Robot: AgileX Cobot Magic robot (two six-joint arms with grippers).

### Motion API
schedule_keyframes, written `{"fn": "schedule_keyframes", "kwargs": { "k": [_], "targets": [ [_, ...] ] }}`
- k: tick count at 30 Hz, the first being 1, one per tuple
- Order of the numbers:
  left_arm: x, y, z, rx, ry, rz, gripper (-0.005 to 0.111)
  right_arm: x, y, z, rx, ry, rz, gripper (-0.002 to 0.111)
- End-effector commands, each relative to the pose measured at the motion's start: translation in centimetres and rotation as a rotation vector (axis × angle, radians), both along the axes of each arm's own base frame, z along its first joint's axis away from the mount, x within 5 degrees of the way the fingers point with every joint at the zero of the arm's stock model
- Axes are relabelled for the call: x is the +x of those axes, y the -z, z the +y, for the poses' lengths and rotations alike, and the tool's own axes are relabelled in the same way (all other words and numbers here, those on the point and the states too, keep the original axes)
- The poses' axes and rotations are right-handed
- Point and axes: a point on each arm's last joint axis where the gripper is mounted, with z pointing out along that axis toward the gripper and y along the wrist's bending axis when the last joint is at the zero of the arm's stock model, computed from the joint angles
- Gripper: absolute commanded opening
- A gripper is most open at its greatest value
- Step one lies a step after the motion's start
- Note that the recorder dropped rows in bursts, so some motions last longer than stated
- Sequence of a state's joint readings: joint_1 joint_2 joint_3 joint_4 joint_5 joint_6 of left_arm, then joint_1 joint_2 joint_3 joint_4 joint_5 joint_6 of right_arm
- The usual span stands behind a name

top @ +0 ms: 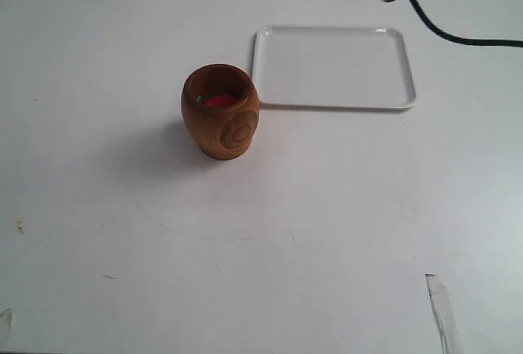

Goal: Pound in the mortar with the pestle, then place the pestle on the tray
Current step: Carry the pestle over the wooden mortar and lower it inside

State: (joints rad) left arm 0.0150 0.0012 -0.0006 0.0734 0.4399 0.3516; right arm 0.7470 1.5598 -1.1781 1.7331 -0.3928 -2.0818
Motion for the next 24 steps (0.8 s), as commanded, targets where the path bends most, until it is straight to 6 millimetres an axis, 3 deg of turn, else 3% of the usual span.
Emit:
{"fn": "schedule_keyframes", "kwargs": {
  "k": [1, 5, 8, 13, 19, 21, 24],
  "targets": [
    [0.0, 0.0, -0.1, -0.015, 0.006, -0.004, 0.0, 0.1, -0.8, -3.3, -0.148, 0.306, -0.041, 0.0],
    [0.0, 0.0, -0.1, -0.015, 0.006, -0.004, 0.0, -0.2, -0.7, -5.6, -0.231, 0.537, -0.044, 0.0],
    [0.0, 0.0, -0.1, -0.015, 0.006, -0.004, 0.0, -0.3, 0.2, -5.4, -0.248, 0.502, -0.026, 0.0],
    [0.0, 0.0, -0.1, -0.015, 0.006, -0.004, 0.0, -2.5, 2.4, -1.1, -0.169, 0.199, 0.025, 0.0],
    [0.0, 0.0, -0.1, -0.015, 0.006, -0.004, 0.0, -7.2, 2.6, 6.1, 0.315, -0.4, 0.289, 0.0],
    [0.0, 0.0, -0.1, -0.015, 0.006, -0.004, 0.0, -9.0, 2.4, 7.4, 0.437, -0.587, 0.415, 0.0],
    [0.0, 0.0, -0.1, -0.015, 0.006, -0.004, 0.0, -9.8, 2.1, 7.6, 0.517, -0.634, 0.535, 0.0]
  ]
}}
